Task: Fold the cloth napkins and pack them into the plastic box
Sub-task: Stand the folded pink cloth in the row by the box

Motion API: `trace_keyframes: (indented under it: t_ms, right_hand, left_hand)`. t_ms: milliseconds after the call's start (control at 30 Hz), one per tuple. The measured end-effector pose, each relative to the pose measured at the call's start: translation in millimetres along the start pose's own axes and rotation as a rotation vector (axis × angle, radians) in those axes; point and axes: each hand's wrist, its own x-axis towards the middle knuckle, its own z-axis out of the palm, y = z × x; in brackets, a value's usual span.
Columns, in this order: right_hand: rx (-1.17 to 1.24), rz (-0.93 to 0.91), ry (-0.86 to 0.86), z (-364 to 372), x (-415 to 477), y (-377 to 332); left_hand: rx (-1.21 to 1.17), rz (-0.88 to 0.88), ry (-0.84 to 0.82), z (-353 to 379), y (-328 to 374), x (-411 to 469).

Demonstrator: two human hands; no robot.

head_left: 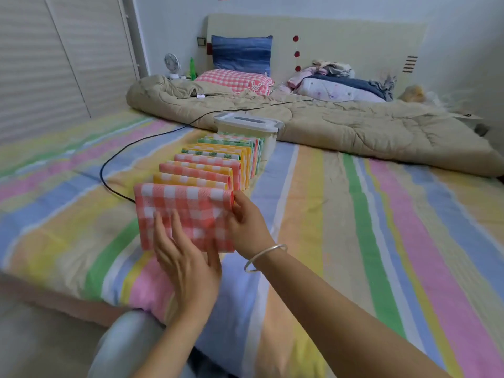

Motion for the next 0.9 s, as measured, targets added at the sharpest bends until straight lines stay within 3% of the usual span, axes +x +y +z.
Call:
trace_keyframes:
  t_ms: [200,367,467,633,800,900]
  right_hand:
    - [0.079,0.175,0.096,39,40,1]
    - [-0.231,0.239,0.34,29,61,28]
    - [-0.333,0.27,0.331,14,80,45]
    - [-0.269,0.272,0.226,-4,108,53]
    - [-0.164,0.24,0.289,-30,138,55]
    - [-0.251,0.258,0.348,-49,171,63]
  left_hand:
    - [-0.109,-0.017,-0.048,24,-35,49]
    - [0.04,0.101,-0.184,66,-52,71]
    - [0.091,0.134,-0.217,82,-52,78]
    - [0.113,0.135,-0.206,96,-47,91]
    - [0.029,0.119,-0.104,95,-42,98]
    - [-0.049,0.078,0.016,98,-40,104]
